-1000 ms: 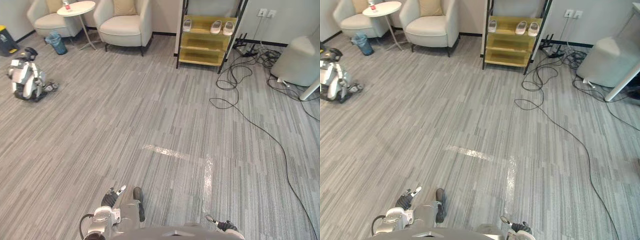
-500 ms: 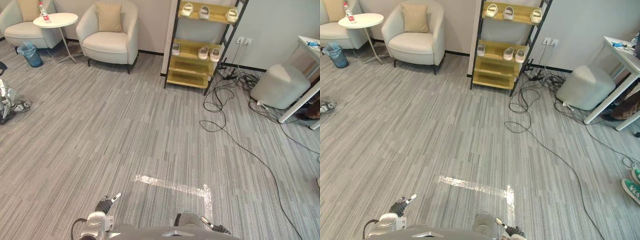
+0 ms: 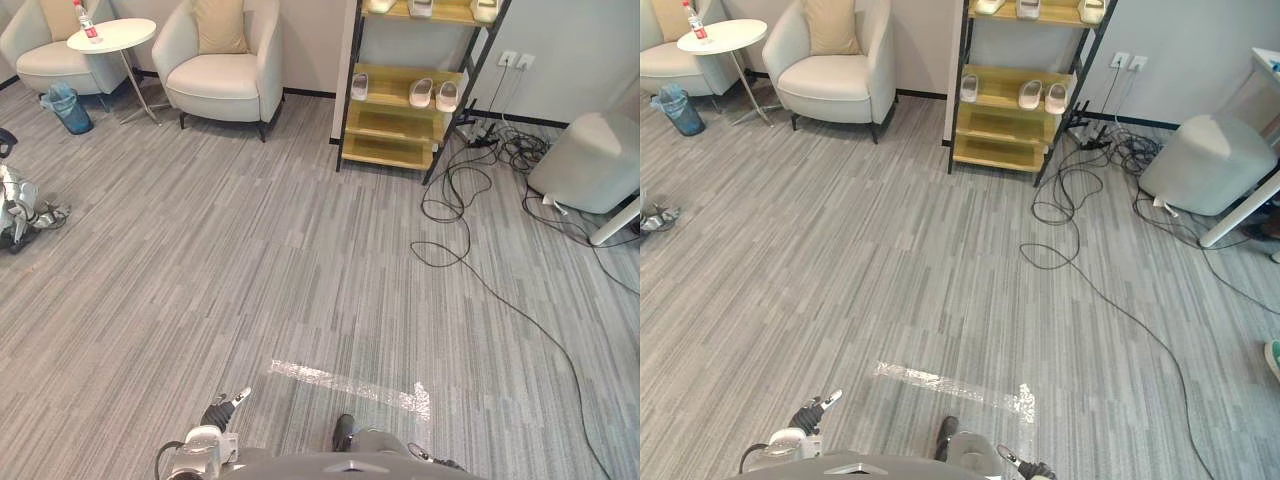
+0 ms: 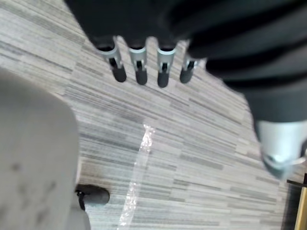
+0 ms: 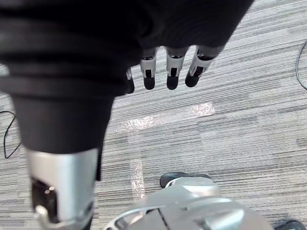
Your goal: Pick up cushions and gather them together orderly.
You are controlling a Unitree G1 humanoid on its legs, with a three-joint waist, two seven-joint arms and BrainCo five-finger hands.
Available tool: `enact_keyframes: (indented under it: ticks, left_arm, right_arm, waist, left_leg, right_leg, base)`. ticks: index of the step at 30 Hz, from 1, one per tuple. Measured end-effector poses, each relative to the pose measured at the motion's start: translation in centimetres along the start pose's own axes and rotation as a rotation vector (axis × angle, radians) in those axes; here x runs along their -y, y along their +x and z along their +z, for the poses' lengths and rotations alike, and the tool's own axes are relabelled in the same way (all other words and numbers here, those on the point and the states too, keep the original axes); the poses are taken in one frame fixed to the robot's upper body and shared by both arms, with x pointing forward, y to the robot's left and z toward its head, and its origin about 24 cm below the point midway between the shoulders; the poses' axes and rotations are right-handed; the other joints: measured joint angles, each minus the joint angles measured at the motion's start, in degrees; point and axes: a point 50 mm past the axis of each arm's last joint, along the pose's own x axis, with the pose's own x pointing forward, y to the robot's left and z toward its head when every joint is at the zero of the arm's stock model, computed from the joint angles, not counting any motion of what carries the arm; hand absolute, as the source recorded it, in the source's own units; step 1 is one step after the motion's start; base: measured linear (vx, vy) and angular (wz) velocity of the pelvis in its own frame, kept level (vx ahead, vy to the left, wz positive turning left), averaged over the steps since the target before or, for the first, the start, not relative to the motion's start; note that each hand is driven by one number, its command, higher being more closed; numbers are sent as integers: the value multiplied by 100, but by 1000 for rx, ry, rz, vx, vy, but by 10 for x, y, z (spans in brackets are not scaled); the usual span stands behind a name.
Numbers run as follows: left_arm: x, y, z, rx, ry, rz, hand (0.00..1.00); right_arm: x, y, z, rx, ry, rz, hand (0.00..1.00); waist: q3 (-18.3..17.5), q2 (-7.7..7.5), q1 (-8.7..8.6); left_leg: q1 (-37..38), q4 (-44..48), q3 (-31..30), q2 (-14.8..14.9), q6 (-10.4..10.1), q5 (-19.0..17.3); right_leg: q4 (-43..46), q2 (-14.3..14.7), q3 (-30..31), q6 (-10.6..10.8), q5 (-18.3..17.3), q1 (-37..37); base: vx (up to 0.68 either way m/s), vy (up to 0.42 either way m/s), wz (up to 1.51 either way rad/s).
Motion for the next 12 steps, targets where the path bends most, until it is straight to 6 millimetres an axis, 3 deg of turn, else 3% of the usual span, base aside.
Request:
enact_keyframes:
  ticks: [2,3,5,12]
  left_arm:
    - [0,0,2,6,1,0,0]
    - [-3,0,0,3,13,4,0]
    - [-2,0,-2,-6,14,3,0]
    - [-4,0,-7,-33,40,0,0]
  right_arm:
    - [1,0,-1,-4,9,-2,0]
    - [2,-2,-9,-21,10,-10,0]
    - [5,-2,-14,-37,28,-22,0]
    - [7,-2,-14,-36,18,-26,0]
  waist:
    - [60,11,21]
    - [-83,15,113]
    - [-106,19,83]
    - [-266,81,42]
  left_leg:
    - [-328,855,7,105,-163,117]
    - [-131,-1451,-174,-360,195,193]
    - [36,-1700,-170,-502,251,236]
    - [242,-1739,-366,-634,257,253]
  right_leg:
    - [-45,36,95,-15,9,141]
    - [-724,-190,893,429,450,557]
    - [-857,-282,885,479,471,663]
    - [-1152,-322,864,488,479,959]
  base:
    - [223,287,-45]
    - [469,609,-85]
    - [313,364,-38]
    - [152,37,5]
